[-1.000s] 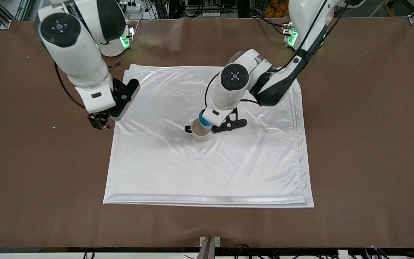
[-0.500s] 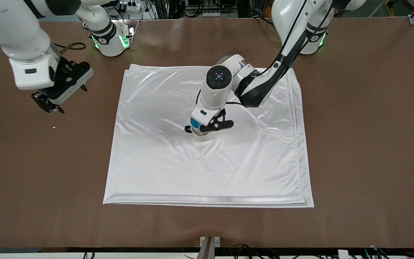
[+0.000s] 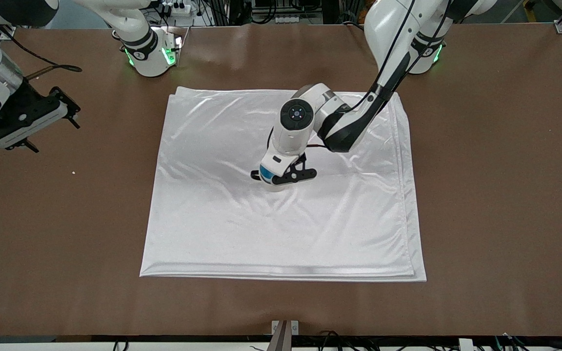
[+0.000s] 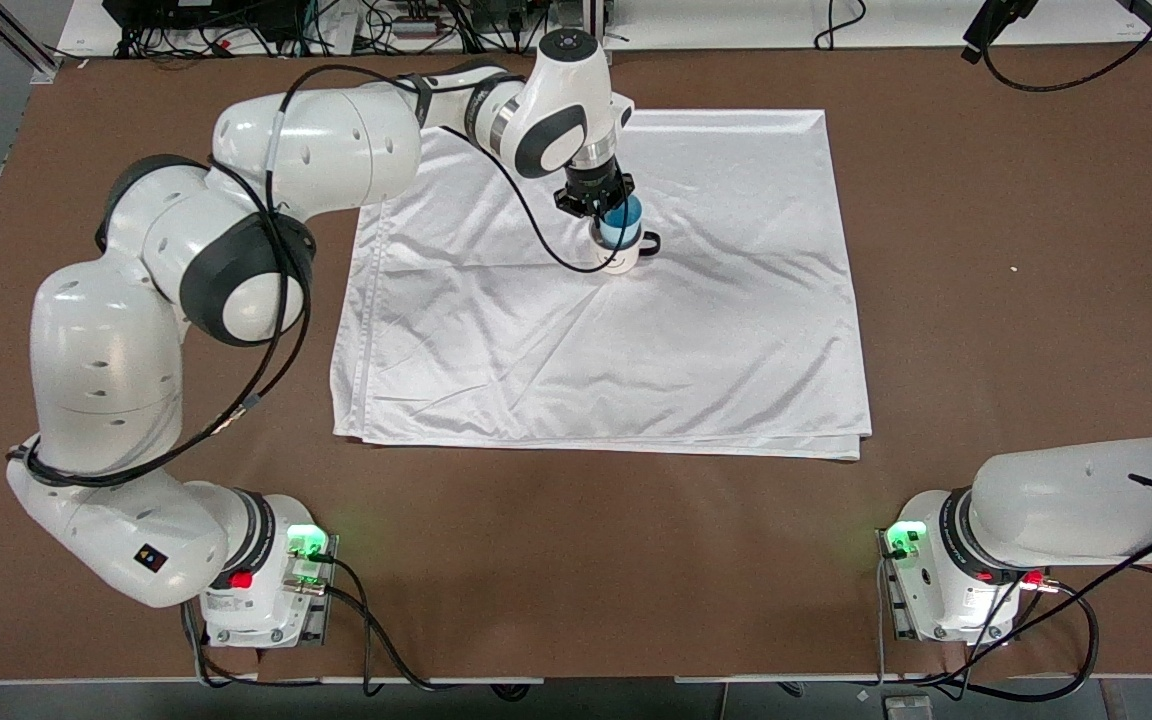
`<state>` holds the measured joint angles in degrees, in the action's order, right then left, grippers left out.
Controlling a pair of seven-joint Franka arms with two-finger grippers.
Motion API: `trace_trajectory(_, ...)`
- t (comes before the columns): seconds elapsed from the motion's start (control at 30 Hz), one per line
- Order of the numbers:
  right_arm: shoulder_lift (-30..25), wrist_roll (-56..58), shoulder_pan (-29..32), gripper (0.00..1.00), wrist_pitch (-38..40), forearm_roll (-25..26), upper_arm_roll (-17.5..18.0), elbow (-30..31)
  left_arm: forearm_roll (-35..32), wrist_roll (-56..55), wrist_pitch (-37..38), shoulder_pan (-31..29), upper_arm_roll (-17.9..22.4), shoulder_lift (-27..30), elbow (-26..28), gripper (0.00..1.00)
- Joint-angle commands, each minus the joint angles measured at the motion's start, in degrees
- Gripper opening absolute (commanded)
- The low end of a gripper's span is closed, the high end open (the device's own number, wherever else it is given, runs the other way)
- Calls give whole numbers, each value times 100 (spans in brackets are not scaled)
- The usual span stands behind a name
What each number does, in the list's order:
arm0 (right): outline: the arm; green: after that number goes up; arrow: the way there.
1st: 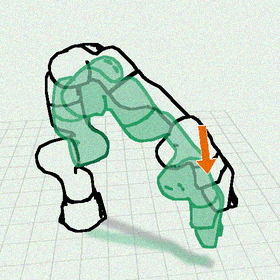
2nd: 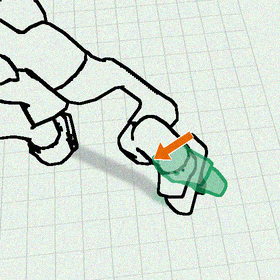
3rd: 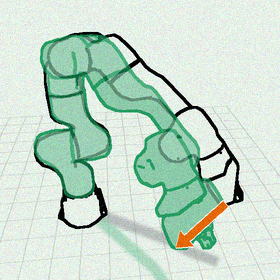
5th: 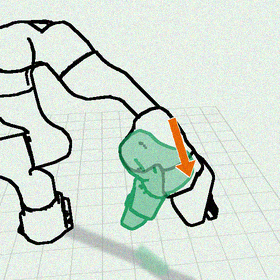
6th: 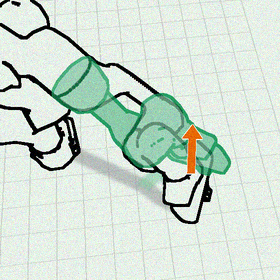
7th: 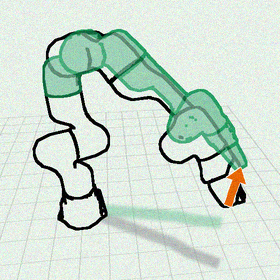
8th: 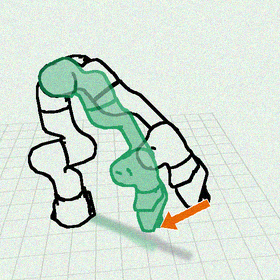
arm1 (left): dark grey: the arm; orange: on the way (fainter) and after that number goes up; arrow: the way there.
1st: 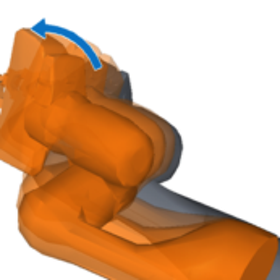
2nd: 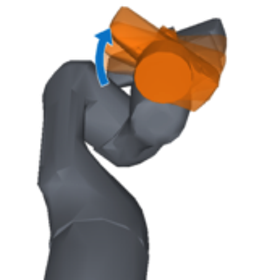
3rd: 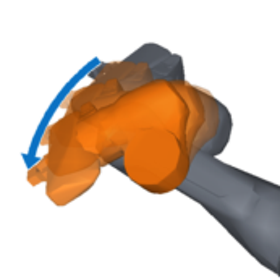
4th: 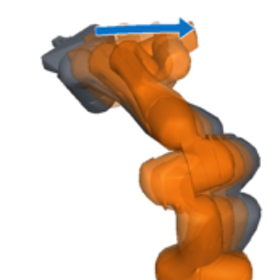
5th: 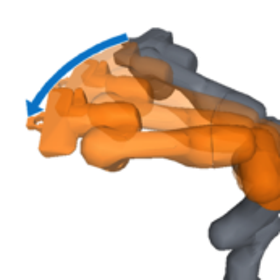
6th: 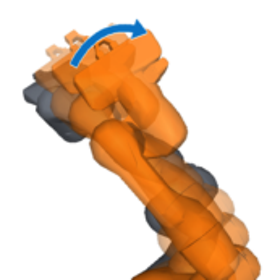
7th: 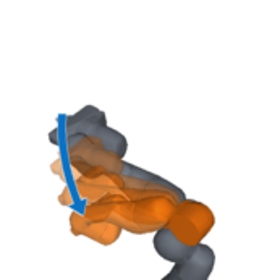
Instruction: Place blue cup into white mug on cloth
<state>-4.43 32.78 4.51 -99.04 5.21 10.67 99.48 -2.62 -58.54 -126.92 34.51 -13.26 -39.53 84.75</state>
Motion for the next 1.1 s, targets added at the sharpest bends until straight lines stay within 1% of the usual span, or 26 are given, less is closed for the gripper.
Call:
trace_trajectory(0.0, -40, -815, 86, 100, -63, -108, 67, 72, -116, -79, -26, 56, 43, -63, -134, 62)
trace_trajectory(0.03, -31, -991, 94, 100, -63, -117, 67, 54, -124, -70, -26, 56, 43, -63, -134, 96)
trace_trajectory(0.07, -23, -1167, 112, 100, -63, -134, 67, 28, -150, -61, -26, 65, 43, -63, -134, 100)
trace_trajectory(0.3, 4, -1923, 384, 100, -37, -609, 67, -86, -221, -88, -17, 47, 43, -2, -134, 100)
trace_trajectory(0.53, 4, -3057, 437, 100, 7, -627, 67, -209, -256, -53, 62, -84, 51, 209, -117, 100)
trace_trajectory(0.67, -14, -3129, 455, 100, 139, -618, 67, -209, -326, 105, 237, -418, 60, 262, -99, 100)
trace_trajectory(0.77, -23, -3129, 516, 100, 166, -635, 76, -209, -441, 456, 413, -716, 60, 323, -90, 100)
trace_trajectory(0.97, -66, -3146, 525, 100, 183, -635, 76, -201, -458, 949, 624, -1288, 51, 446, -90, 100)
trace_trajectory(1.07, -119, -3146, 551, 100, 218, -635, 41, -201, -458, 1361, 844, -1613, 60, 517, -90, 100)
